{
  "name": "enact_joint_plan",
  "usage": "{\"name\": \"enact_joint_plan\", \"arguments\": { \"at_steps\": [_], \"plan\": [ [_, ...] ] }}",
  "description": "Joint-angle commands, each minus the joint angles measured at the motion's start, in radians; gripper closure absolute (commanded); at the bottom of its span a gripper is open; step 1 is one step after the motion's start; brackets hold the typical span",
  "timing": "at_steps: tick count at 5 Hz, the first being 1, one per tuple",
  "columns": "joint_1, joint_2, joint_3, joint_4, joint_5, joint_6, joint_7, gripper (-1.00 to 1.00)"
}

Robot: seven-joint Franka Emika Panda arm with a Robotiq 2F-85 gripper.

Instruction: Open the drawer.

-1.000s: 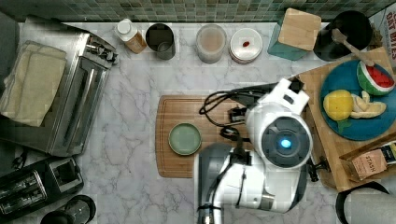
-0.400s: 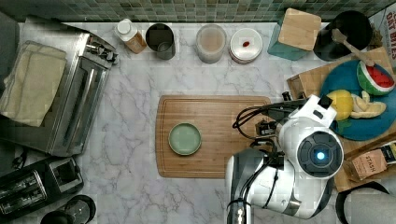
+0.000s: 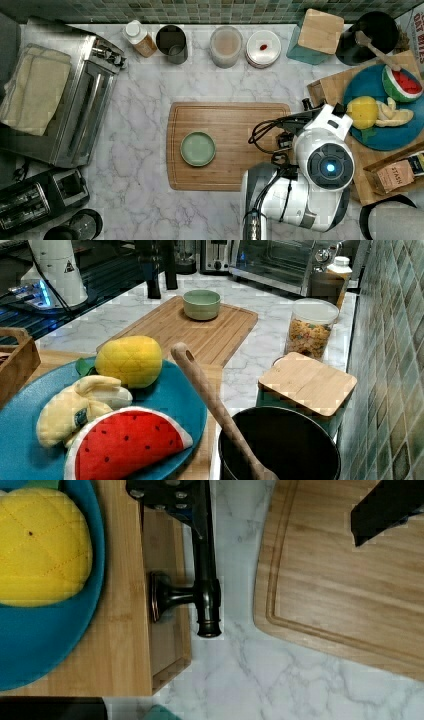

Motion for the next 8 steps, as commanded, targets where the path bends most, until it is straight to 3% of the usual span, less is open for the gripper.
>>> {"name": "enact_joint_plan", "arguments": {
  "at_steps": [1, 3, 5, 8],
  "plan": [
    [-0.043, 0.142, -0.1, 0.061, 0.035, 0.098, -0.298, -1.0],
    [-0.045, 0.162, -0.115, 0.047, 0.065, 0.122, -0.263, -1.0],
    [-0.072, 0.26, -0.099, 0.085, 0.163, 0.157, -0.35, -1.0],
    [-0.085, 0.335, -0.073, 0.068, 0.193, 0.227, -0.364, -1.0]
  ]
}}
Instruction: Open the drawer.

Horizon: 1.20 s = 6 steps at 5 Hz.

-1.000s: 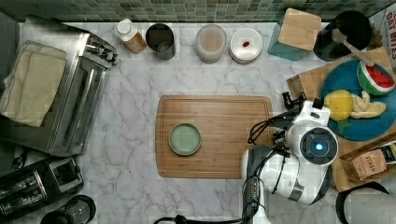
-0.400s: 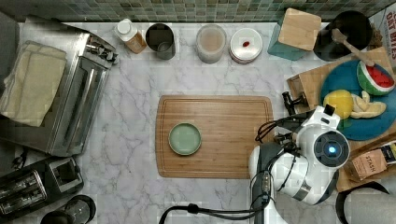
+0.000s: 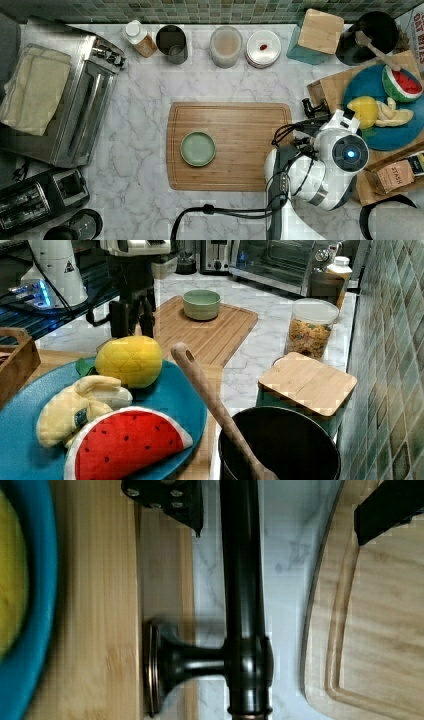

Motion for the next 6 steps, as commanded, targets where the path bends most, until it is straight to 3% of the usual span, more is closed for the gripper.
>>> {"name": "enact_joint_plan", "arguments": {
  "at_steps": [1, 2, 3, 6],
  "plan": [
    [-0.033, 0.046, 0.001, 0.078, -0.016, -0.06, -0.127, -1.0],
    [-0.027, -0.012, 0.016, 0.052, -0.019, -0.13, -0.147, -1.0],
    [-0.03, -0.083, 0.064, -0.019, 0.059, -0.153, -0.252, -1.0],
    [0.135, -0.206, 0.178, -0.241, 0.125, -0.056, 0.062, -1.0]
  ]
}}
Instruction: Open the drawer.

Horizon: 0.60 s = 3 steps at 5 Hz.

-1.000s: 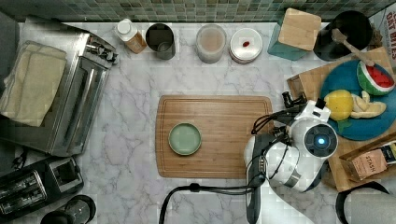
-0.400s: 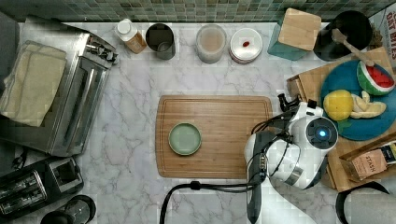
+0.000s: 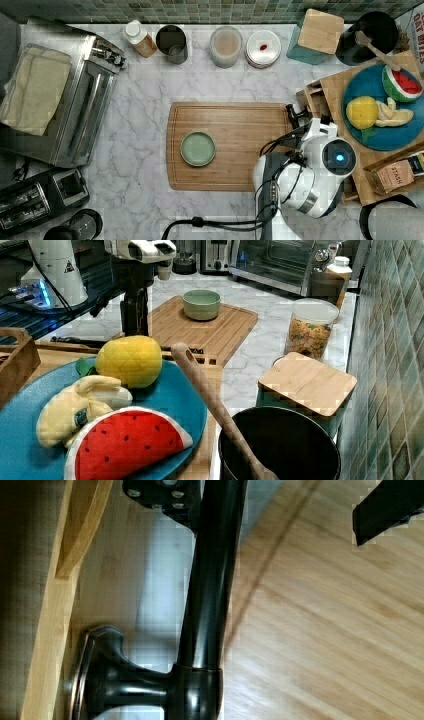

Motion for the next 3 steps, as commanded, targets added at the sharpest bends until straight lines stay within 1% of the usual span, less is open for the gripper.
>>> {"name": "enact_joint_plan", "arguments": {
  "at_steps": [1, 2, 3],
  "plan": [
    [0.138, -0.142, 0.211, -0.18, 0.099, 0.079, 0.344, -1.0],
    [0.171, -0.195, 0.241, -0.187, 0.115, -0.007, 0.428, -1.0],
    [0.169, -0.242, 0.274, -0.193, 0.139, -0.071, 0.451, -1.0]
  ]
}}
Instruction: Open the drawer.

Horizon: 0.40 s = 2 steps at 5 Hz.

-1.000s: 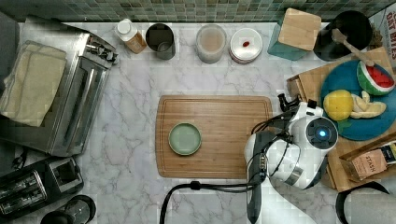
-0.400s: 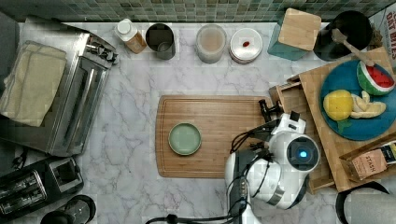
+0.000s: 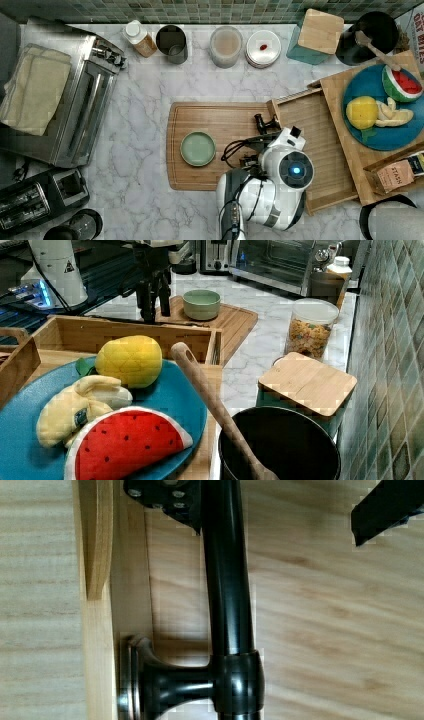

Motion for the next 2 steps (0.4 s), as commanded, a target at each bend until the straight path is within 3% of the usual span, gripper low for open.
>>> {"name": "enact_joint_plan", "arguments": {
  "at_steps": [1, 2],
  "plan": [
    [0.263, -0.122, 0.027, -0.015, 0.072, -0.13, 0.161, -1.0],
    [0.224, -0.126, 0.087, 0.03, 0.133, -0.209, 0.191, -1.0]
  ]
}}
